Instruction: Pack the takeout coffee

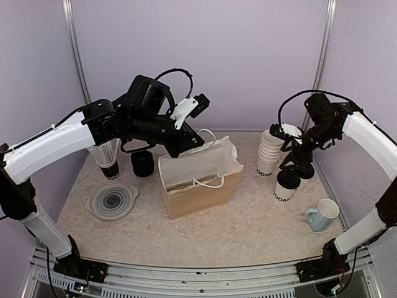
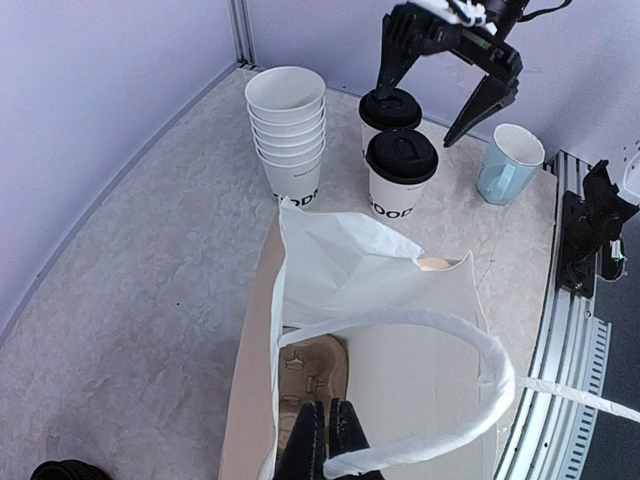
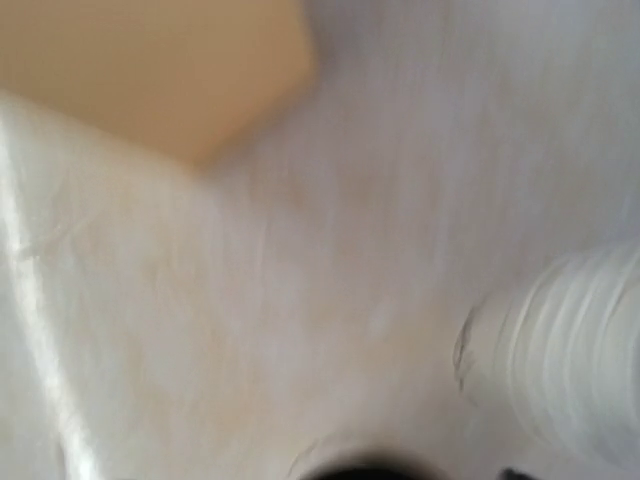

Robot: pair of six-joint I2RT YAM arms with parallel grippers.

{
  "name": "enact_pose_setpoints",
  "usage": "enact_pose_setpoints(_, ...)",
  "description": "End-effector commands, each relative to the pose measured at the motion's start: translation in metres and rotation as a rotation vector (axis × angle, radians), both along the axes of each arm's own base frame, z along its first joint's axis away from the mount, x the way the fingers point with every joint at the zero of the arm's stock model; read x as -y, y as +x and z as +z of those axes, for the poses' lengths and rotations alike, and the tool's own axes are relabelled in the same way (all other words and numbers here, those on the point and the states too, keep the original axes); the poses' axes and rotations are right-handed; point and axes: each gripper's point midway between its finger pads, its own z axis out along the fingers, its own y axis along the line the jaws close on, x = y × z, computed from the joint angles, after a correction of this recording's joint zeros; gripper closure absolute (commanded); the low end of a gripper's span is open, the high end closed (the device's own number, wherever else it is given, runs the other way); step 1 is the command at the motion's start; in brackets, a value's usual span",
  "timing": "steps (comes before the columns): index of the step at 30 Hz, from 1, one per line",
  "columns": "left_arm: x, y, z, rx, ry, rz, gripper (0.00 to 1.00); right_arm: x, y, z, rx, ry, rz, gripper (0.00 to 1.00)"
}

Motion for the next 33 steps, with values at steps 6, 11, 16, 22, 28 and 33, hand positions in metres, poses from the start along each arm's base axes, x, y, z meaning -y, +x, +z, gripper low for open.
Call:
enact_pose_setpoints(6,0.009,0.001,0.008,0.031,-0.011,-0.053,1.00,0.071,0.000,-0.071,-0.197,-0.184,-0.021,0.02)
enact_pose_setpoints(11,0.007,0.002,0.007,0.026,-0.013,-0.050,1.00,0.076,0.015,-0.081,-0.220,-0.222,-0.028,0.01)
enact_pose_setpoints(16,0.004,0.004,0.006,0.023,-0.012,-0.044,1.00,0.081,0.022,-0.090,-0.227,-0.262,-0.037,0.01)
enact_pose_setpoints(22,0.006,0.004,0.003,0.015,-0.012,-0.050,1.00,0.081,0.023,-0.102,-0.231,-0.296,-0.035,0.03)
enact_pose_setpoints(28,0.006,0.004,-0.001,0.008,-0.003,-0.050,1.00,0.074,0.019,-0.108,-0.253,-0.301,-0.020,0.07)
enact_pose_setpoints(33,0.004,0.004,-0.002,0.007,-0.004,-0.047,1.00,0.072,0.015,-0.111,-0.271,-0.300,-0.012,0.07)
